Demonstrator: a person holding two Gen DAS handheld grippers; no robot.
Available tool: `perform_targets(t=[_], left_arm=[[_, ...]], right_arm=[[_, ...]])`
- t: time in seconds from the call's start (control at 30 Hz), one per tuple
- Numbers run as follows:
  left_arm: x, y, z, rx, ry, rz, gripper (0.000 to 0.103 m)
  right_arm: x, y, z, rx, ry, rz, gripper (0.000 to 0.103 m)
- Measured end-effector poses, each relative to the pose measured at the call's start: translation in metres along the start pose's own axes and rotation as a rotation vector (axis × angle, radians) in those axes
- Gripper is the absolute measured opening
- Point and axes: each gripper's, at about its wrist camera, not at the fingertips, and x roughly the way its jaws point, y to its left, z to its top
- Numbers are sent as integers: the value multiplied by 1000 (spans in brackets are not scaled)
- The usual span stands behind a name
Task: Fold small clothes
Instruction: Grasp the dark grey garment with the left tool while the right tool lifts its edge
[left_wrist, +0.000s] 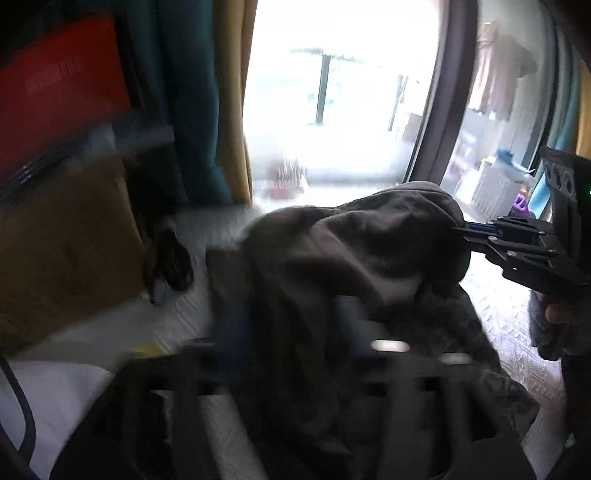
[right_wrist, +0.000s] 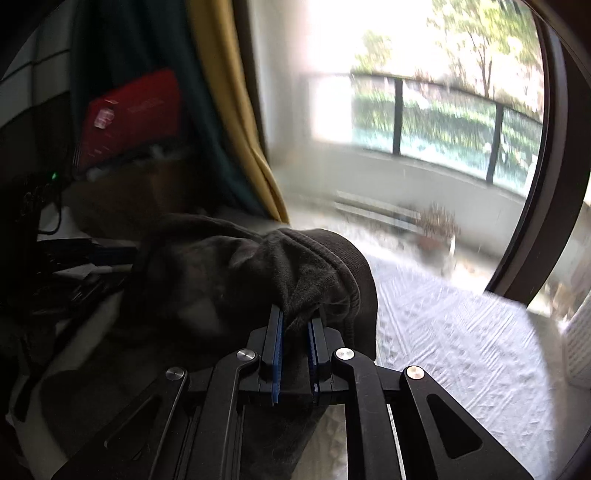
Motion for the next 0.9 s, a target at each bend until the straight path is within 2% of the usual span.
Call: perform_targets(t=[0.07,0.17,0.23,0.27,0.3,0.33,0.37,0.5,0.63,0.67,0.73,0.77,0.8,0.83,0.9], left_arm=[[14,3,-4,-17,60,-21,76],[25,3,-16,-9,118,-5,76],[31,7,-17,-27,137,-16,77],[33,9,-17,-36,140,-17,77],[33,12,-17,-47,141,-14,79],[34,13,-17,-57,138,-12,80],[34,14,-17,-64,135,-14,81],[32,9,-18,-55,128,-19,89],[34,-4,-21,-21,122,-55,91],[33,-7,-24,11,123,-48,91],[31,-10,-25,30,117,-48,88],[28,-10,-25,24,111,-80,73],[27,-10,-25,13,111,-91,66],[25,-10,-25,10,107,-89,61],[21,-14,-27,16,105,-119,34]], right_arm=[[14,-10,-4,31,38,4,12],[26,-25,-11,78,68,8,13],[28,-31,-14,89,78,11,28],[30,-33,-16,91,87,6,51],[31,-34,-20,100,101,6,84],[32,-34,-23,109,112,14,96],[33,-35,-27,117,117,25,101],[42,-35,-38,138,145,69,101],[49,-31,-32,140,149,108,100],[54,-29,-30,141,158,131,98],[58,-26,-24,137,149,160,84],[60,-25,-22,138,147,185,70],[62,-24,-21,141,147,200,60],[62,-22,-21,145,149,215,57],[61,-16,-19,137,147,228,41]])
